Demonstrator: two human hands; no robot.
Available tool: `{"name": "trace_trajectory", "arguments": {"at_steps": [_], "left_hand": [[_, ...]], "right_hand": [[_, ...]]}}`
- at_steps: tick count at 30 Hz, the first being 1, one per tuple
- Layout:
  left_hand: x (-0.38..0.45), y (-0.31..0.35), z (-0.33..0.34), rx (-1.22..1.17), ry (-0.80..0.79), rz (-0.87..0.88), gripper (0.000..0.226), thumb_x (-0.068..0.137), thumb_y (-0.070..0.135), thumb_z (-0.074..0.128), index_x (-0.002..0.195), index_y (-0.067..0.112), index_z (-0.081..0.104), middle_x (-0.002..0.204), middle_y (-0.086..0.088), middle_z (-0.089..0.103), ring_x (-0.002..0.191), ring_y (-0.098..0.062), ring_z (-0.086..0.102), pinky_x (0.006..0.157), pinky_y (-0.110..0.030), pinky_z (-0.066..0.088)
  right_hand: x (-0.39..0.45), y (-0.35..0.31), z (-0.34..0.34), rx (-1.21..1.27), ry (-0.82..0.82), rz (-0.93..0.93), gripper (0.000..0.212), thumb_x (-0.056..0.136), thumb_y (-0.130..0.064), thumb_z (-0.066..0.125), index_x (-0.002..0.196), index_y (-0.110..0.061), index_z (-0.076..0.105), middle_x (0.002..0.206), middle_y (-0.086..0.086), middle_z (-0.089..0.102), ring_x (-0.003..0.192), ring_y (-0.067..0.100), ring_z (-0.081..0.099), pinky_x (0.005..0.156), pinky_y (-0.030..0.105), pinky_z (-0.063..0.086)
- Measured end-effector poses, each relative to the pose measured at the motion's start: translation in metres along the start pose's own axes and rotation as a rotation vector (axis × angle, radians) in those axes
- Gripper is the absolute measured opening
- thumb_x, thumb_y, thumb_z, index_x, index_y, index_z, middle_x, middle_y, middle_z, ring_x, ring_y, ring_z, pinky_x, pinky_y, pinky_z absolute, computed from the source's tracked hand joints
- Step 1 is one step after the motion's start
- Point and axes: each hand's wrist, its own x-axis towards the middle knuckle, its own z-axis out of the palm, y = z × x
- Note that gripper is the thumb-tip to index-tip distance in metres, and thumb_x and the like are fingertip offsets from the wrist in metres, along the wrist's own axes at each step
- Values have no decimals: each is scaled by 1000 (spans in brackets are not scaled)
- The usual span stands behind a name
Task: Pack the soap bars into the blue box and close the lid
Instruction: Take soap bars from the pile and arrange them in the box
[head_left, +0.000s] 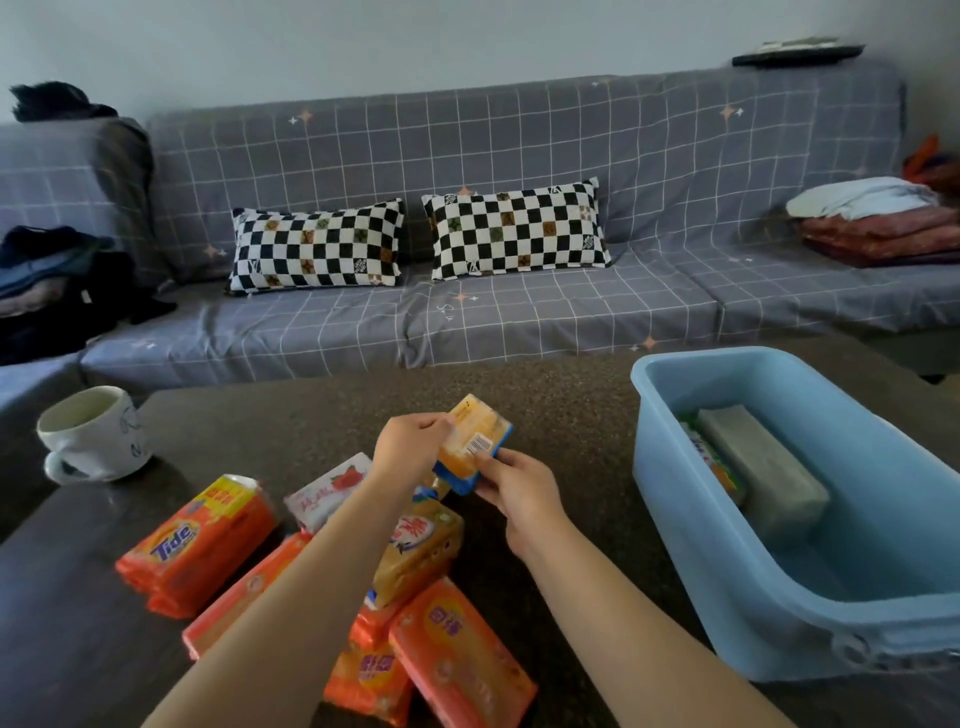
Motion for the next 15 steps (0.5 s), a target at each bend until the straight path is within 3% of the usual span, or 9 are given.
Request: {"name": "trace_trajectory", "arguments": {"at_steps": [4, 10, 15], "left_hand": [[19, -7, -15, -69, 39, -71, 27, 92, 24, 54, 112, 15, 71, 84, -3, 70, 91, -24, 67, 88, -40, 53], [38, -12, -20, -71, -33, -210, 31, 91, 31, 56, 117, 18, 67, 83, -1, 65, 96, -23, 63, 88, -34, 51], [45, -19, -20, -88, -98, -271, 32, 89, 35, 56, 117, 23, 66, 104, -8, 70, 101, -26, 65, 97, -41, 50]], "right_hand": [[17, 3, 25, -13, 5, 9, 36, 87, -14, 63, 123, -7, 60, 113, 10, 68, 100, 19, 66, 89, 34, 55], [29, 3, 40, -137, 83, 44, 47, 87, -25, 62, 130, -13, 49, 124, 4, 59, 109, 19, 58, 77, 27, 46], [34, -3, 44, -43, 58, 140, 41, 87, -22, 59, 125, -19, 44, 118, 9, 58, 104, 26, 59, 92, 47, 51]]}}
